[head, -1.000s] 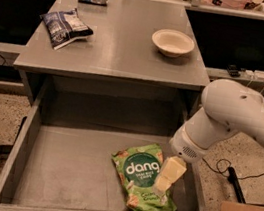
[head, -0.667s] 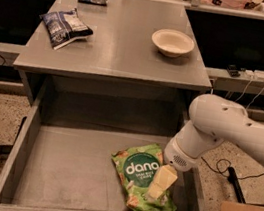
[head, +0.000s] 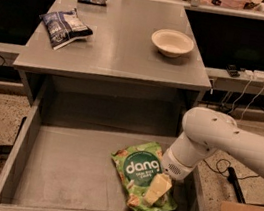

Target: Pick green rice chip bag from top drawer and place on counter

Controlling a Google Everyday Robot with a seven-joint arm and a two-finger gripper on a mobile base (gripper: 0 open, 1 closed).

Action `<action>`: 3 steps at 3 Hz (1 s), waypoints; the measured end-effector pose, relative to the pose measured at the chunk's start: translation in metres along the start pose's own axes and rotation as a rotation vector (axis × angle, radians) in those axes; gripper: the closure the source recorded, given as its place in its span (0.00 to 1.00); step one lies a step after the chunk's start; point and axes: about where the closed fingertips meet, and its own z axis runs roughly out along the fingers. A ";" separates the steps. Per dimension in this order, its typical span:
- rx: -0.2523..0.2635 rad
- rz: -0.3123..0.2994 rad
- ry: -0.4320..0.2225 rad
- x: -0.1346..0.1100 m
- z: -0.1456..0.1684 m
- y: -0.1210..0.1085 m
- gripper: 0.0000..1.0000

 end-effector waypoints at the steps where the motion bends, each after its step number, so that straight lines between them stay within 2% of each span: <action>1: 0.003 -0.002 0.002 -0.002 -0.007 0.002 0.42; 2: 0.003 -0.002 0.002 -0.003 -0.010 0.003 0.65; 3: 0.029 0.032 -0.019 -0.008 -0.014 0.005 0.88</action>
Offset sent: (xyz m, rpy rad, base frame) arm -0.0106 0.0128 0.0035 -0.1161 -0.0360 0.0023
